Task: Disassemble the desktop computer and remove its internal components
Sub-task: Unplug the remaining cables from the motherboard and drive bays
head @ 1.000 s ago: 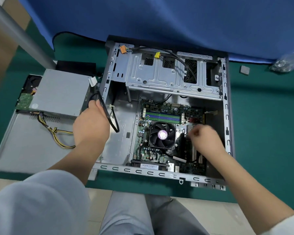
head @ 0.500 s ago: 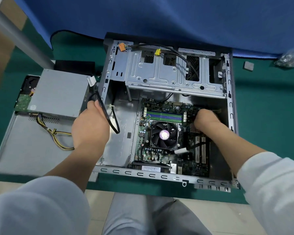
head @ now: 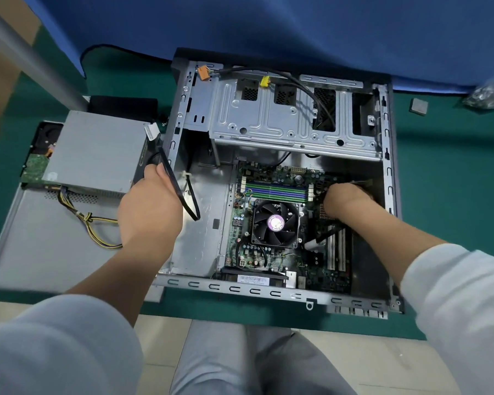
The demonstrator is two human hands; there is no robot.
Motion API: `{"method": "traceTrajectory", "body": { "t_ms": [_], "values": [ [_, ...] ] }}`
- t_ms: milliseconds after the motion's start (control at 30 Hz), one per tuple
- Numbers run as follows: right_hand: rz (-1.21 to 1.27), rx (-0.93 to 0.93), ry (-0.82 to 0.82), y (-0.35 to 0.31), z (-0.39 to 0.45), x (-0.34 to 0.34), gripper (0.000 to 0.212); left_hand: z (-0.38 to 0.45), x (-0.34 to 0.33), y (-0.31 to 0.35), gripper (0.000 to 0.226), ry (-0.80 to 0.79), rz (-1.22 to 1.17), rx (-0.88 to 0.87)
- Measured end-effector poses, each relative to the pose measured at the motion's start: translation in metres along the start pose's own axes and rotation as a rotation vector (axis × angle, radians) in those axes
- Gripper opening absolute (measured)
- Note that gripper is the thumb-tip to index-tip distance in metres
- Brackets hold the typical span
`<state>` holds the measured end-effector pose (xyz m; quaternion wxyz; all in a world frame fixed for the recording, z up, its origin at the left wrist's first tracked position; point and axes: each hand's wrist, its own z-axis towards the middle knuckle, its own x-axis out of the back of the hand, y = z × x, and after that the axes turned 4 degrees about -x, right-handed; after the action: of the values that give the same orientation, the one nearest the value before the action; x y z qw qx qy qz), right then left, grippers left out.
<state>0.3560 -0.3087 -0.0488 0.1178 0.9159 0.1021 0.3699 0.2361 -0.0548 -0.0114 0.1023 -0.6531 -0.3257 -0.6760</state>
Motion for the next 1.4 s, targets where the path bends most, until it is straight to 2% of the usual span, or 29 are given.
{"method": "traceTrajectory", "body": {
  "t_ms": [67,200,267,433,667,733,933,1133,1400],
  "values": [
    [0.0,0.001,-0.034,0.005,0.002,0.0,0.03,0.0,0.0,0.0,0.038,0.002,0.004,-0.001],
    [-0.108,0.009,0.109,-0.006,-0.005,-0.013,0.028,0.0,-0.001,-0.001,0.039,0.0,-0.003,0.004],
    [-0.128,0.017,0.121,-0.006,-0.007,-0.014,0.029,0.0,-0.001,-0.001,0.039,-0.001,-0.01,0.003],
    [0.019,-0.016,-0.023,0.005,0.001,-0.002,0.032,-0.001,0.0,0.001,0.04,-0.01,-0.018,0.014],
    [-0.238,-0.025,0.133,-0.014,0.0,-0.015,0.03,0.0,0.0,0.001,0.039,-0.005,-0.008,0.028],
    [-0.242,-0.004,0.118,-0.009,0.001,-0.013,0.031,0.0,-0.001,0.002,0.038,0.001,-0.004,0.032],
    [-0.188,0.037,-0.063,-0.007,0.007,0.002,0.038,-0.001,0.0,0.002,0.038,-0.002,-0.023,0.038],
    [-0.184,0.109,-0.118,-0.003,0.015,0.0,0.04,-0.001,0.0,0.002,0.038,0.003,-0.03,0.037],
    [-0.339,0.04,-0.021,-0.009,0.012,-0.003,0.038,-0.002,0.001,0.002,0.038,-0.005,-0.04,0.043]
  ]
}}
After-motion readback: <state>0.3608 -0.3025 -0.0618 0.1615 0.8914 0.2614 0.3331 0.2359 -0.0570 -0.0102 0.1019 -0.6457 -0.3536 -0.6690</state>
